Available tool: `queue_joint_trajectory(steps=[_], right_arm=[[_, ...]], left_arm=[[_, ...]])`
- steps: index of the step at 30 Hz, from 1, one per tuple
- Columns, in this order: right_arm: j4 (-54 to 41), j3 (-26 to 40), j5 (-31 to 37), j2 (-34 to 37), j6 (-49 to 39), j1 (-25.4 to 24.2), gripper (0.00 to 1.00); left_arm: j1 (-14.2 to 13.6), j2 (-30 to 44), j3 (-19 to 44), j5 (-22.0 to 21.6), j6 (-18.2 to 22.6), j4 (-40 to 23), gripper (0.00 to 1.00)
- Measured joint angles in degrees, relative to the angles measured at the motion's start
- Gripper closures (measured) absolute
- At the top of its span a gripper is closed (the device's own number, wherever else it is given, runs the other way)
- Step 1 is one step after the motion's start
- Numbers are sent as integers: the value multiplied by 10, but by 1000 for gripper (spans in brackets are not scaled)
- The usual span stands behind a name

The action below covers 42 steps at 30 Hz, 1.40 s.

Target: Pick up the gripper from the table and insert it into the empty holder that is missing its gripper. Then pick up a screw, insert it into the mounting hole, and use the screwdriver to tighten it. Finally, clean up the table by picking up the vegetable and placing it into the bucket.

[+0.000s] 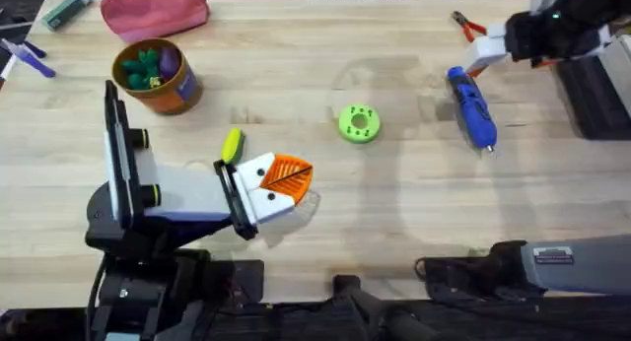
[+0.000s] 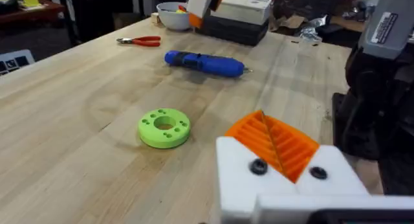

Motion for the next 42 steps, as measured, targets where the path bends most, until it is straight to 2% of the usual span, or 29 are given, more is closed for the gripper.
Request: queue_joint_trajectory(steps=[10, 25, 42], right_arm=[[46, 2, -2, 89, -50, 0, 10], [82, 2, -3, 179, -82, -5, 11], [82, 4, -24, 225, -85, -23, 40]], left_arm=[[0, 0, 0, 0, 0, 0, 992], [0, 0, 0, 0, 0, 0, 992], [0, 0, 0, 0, 0, 0, 992]])
